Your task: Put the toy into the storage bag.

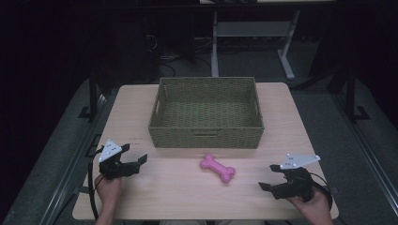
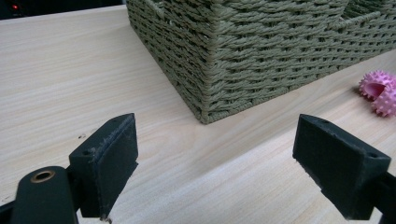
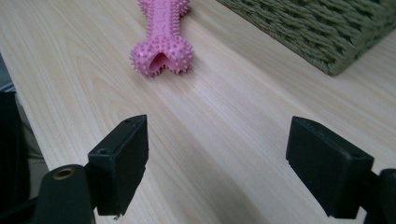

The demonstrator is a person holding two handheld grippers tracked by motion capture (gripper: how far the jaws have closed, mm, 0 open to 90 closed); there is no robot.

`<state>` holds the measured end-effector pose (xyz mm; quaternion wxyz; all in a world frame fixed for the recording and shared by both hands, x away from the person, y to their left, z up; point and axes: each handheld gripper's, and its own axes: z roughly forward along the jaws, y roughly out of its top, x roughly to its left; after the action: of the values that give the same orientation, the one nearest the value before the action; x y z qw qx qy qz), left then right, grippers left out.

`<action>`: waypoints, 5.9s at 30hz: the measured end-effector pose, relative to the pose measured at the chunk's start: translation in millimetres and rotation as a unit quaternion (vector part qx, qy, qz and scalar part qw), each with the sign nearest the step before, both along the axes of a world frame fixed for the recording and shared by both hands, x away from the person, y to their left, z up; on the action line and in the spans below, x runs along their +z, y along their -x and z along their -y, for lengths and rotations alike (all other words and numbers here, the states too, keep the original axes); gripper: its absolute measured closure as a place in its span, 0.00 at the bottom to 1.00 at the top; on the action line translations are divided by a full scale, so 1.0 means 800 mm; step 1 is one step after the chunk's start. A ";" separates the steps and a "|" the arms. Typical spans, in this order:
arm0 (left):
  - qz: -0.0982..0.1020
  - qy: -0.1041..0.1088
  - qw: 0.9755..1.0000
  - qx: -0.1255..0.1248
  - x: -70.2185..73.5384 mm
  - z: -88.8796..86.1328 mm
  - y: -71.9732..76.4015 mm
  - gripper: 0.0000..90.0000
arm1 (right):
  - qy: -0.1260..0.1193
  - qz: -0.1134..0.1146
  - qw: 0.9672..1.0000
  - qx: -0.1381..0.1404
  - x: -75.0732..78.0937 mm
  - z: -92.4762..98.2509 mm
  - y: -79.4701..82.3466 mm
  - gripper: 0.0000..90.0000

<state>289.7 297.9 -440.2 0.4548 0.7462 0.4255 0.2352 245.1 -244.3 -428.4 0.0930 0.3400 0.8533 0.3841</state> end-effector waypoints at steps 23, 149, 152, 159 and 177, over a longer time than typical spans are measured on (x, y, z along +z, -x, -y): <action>0.002 0.001 1.000 -0.003 0.000 0.001 0.000 0.15 | 0.042 -0.027 0.994 0.100 0.040 -0.078 -0.041 0.23; -0.002 0.020 1.000 -0.001 -0.001 -0.003 -0.002 0.15 | 0.123 -0.087 0.953 0.264 0.097 -0.185 -0.158 0.64; -0.002 0.021 1.000 0.000 -0.001 -0.003 -0.002 0.15 | 0.119 -0.085 0.954 0.263 0.105 -0.181 -0.162 0.64; -0.002 0.020 1.000 0.000 -0.001 -0.003 -0.002 0.15 | 0.120 -0.081 0.954 0.262 0.116 -0.176 -0.169 0.64; -0.002 0.023 1.000 0.003 -0.001 -0.004 -0.002 0.15 | 0.123 -0.074 0.956 0.255 0.147 -0.172 -0.196 0.64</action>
<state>291.2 301.0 -441.2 0.4703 0.7347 0.4339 0.2253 401.5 -107.1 -311.0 -0.0301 0.1242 0.9570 0.2606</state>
